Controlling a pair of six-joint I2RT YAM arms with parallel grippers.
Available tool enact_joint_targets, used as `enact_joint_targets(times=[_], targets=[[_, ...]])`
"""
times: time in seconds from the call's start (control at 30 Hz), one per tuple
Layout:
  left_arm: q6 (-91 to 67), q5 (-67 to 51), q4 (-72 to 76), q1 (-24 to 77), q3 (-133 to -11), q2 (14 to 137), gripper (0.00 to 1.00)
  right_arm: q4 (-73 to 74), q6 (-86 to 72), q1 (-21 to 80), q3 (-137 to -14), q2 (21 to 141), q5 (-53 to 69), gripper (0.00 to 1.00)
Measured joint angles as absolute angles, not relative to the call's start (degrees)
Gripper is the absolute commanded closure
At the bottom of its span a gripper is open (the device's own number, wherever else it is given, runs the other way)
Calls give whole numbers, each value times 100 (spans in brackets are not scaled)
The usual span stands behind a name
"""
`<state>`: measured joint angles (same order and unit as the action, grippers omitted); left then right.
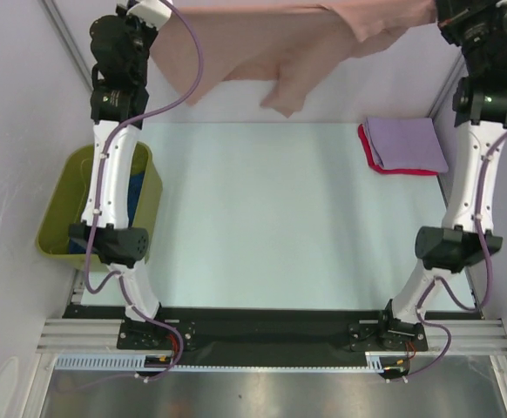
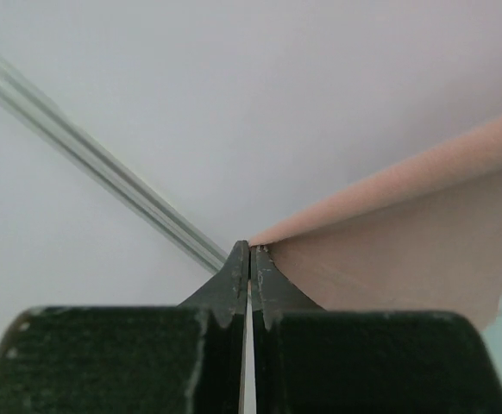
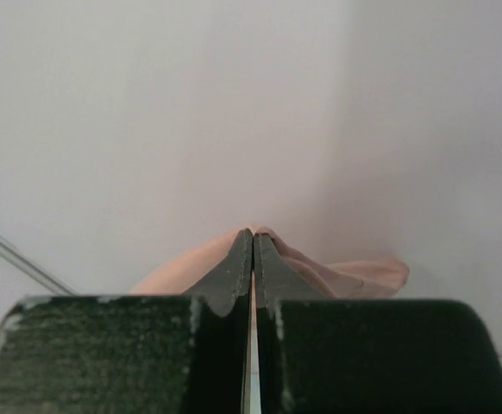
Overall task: Fold and stack the t-shirts
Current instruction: Flatten the tshirt out
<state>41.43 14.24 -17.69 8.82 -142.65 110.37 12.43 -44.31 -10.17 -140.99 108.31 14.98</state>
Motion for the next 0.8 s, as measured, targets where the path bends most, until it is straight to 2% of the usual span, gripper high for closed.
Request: enact_joint_targets(times=[0.13, 0.27, 0.4, 0.5, 0.57, 0.8], targets=[[4125, 972, -2029, 880, -12648, 10149, 100, 1083, -4097, -1090, -12425, 9533, 1535, 100], [4169, 613, -2193, 867, -10259, 9284, 99, 899, -3935, -1083, -9612, 8132, 1573, 100], [4298, 375, -2447, 875, -7870, 8691, 100, 1518, -3942, -1090, -7037, 7266, 1522, 100], [4401, 311, -2637, 991, -6346, 8270, 100, 2099, -4023, -1090, -5645, 6718, 1505, 100], [4403, 266, -2858, 1103, -5607, 7926, 100, 2591, -4115, -1105, -4930, 6215, 1487, 100], [4399, 32, -3610, 1286, -4377, 6722, 100, 3625, -4587, -1194, -3743, 4711, 1378, 100]])
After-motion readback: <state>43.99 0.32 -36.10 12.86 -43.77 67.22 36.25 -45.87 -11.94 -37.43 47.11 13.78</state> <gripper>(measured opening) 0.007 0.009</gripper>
